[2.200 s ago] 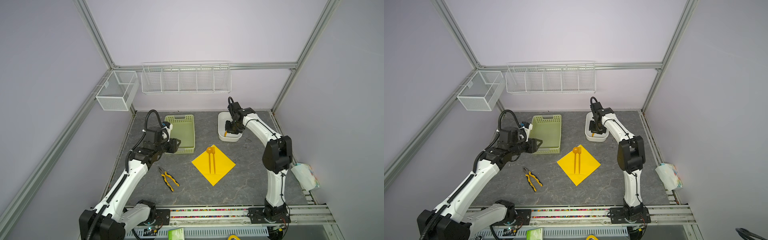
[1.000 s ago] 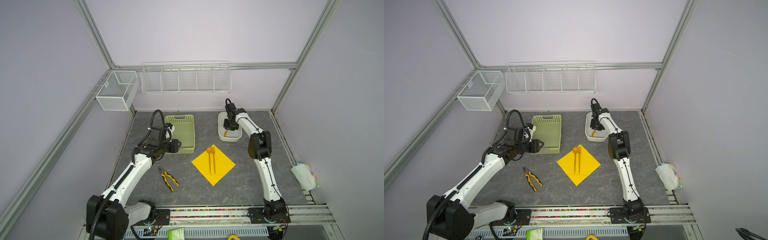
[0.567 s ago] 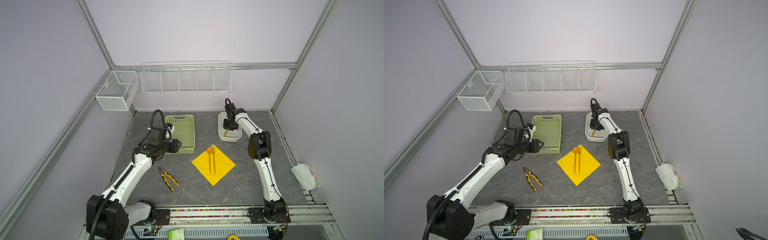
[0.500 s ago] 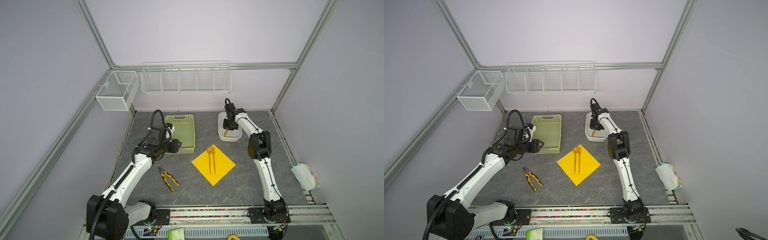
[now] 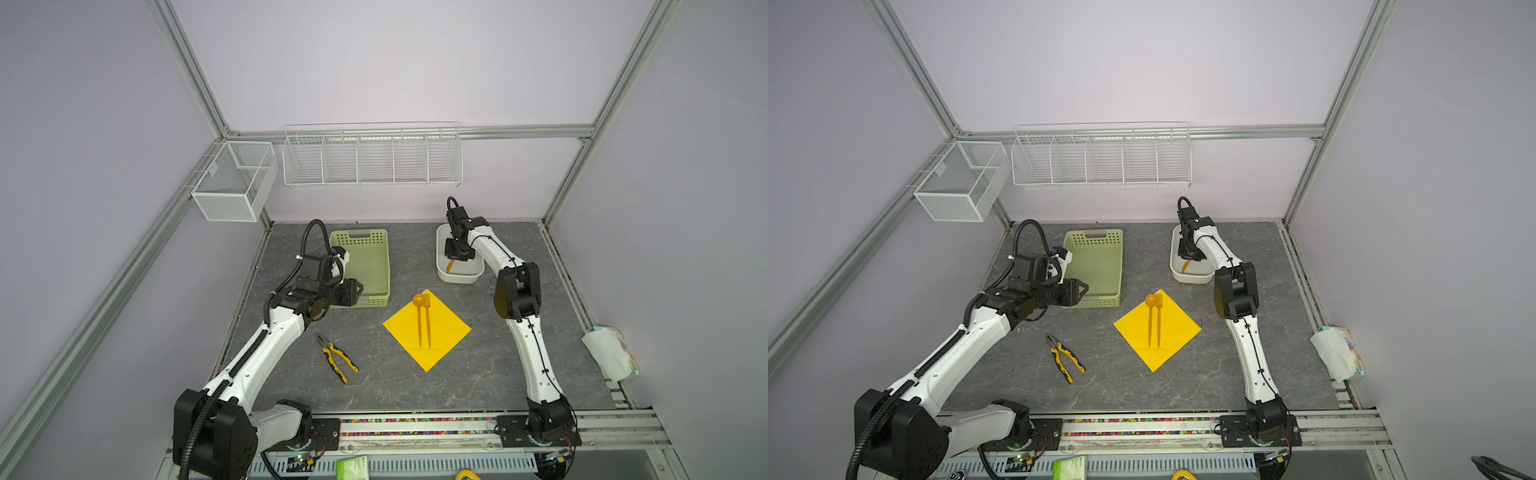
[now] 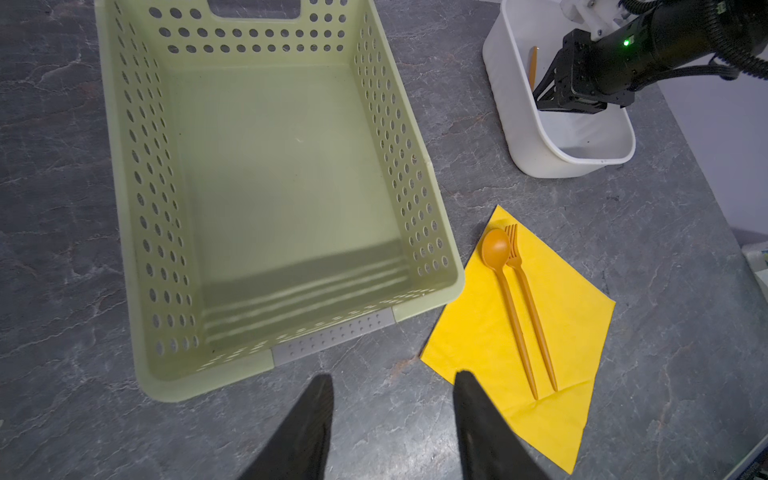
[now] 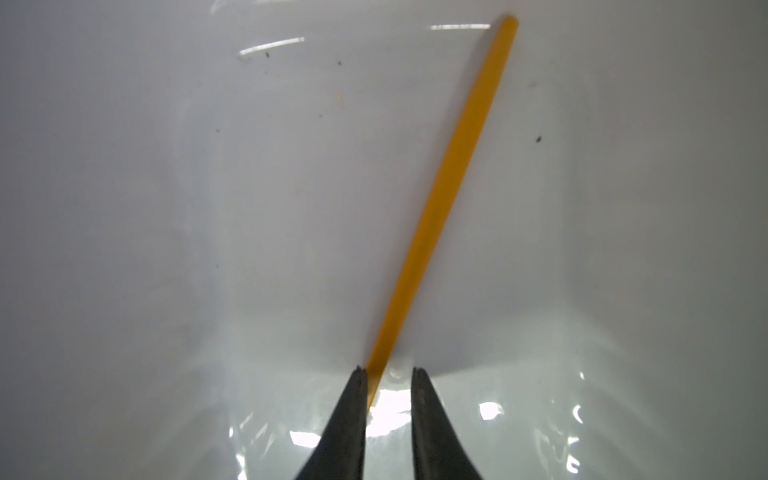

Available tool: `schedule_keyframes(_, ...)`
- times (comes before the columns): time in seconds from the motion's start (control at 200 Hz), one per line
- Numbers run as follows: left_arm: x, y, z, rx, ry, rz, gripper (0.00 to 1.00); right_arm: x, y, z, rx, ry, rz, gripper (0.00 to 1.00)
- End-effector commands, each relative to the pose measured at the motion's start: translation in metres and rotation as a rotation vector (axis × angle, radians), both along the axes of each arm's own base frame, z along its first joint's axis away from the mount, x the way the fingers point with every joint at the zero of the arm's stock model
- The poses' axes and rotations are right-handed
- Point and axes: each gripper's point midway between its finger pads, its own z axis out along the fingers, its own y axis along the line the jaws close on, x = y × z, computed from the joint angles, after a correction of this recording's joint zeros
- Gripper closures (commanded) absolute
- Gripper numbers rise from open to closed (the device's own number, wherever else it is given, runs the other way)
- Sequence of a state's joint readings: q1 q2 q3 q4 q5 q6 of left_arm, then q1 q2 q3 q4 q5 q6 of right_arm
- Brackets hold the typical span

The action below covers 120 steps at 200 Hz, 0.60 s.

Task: Place the utensils on the paper napkin and roll it up
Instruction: 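Lower the right gripper into the tray and align with the yellow knife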

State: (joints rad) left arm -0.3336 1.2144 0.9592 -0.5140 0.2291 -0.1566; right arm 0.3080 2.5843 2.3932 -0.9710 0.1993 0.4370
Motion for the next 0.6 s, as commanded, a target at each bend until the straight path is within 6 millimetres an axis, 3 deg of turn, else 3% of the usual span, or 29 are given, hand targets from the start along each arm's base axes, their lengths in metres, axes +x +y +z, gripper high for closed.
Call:
schedule_keyframes(0.0, 0.002, -0.001, 0.001, -0.005, -0.003, -0.005, 0.52, 0.003, 0.006, 0.039, -0.002, -0.074, 0.003, 0.75)
schedule_keyframes(0.115, 0.002, -0.001, 0.002, -0.007, -0.004, -0.007, 0.52, 0.004, 0.006, 0.035, -0.003, -0.073, -0.003, 0.72)
schedule_keyframes(0.595, 0.002, -0.003, 0.0, -0.014, 0.005, -0.014, 0.52, -0.002, 0.002, -0.02, -0.029, 0.018, -0.027, 0.67)
